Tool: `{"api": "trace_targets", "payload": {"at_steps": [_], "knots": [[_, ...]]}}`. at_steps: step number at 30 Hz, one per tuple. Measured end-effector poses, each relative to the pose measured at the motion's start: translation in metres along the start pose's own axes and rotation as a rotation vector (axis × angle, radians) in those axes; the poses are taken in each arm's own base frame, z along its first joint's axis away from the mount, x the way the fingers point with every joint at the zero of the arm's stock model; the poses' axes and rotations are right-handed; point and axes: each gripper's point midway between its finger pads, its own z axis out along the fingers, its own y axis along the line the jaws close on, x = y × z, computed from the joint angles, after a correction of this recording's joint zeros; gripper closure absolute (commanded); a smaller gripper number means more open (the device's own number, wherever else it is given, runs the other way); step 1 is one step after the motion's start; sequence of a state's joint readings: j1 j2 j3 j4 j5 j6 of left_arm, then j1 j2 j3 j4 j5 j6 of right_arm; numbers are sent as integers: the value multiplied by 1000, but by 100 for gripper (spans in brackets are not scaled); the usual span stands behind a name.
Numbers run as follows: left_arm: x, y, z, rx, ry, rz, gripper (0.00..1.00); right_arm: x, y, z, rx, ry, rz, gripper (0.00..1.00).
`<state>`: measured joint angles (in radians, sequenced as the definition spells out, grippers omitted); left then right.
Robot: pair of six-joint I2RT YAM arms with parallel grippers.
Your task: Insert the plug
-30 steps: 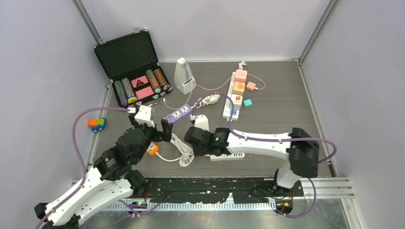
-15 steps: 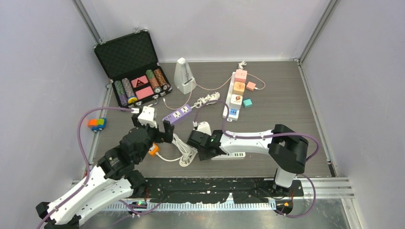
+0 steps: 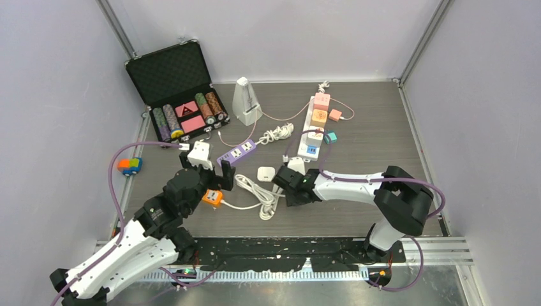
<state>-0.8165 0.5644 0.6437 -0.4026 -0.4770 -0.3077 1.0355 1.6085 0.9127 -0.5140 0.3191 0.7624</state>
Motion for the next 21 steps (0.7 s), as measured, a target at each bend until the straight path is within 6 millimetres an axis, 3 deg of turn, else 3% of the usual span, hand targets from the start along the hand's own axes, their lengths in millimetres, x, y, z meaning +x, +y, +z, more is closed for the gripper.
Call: {"api": "trace_targets", "payload": {"at_steps": [9, 13, 17, 21], "knots": [[4, -4, 6, 13, 18, 4, 0, -3, -67, 6, 97, -11, 88, 60], [8, -8, 11, 25, 32, 1, 0, -3, -81, 2, 117, -8, 80, 58], [15, -13, 17, 34, 54, -9, 0, -14, -72, -15, 55, -42, 38, 57], [33, -14, 25, 24, 97, -23, 0, -56, -35, -48, -86, -148, 21, 57]]}}
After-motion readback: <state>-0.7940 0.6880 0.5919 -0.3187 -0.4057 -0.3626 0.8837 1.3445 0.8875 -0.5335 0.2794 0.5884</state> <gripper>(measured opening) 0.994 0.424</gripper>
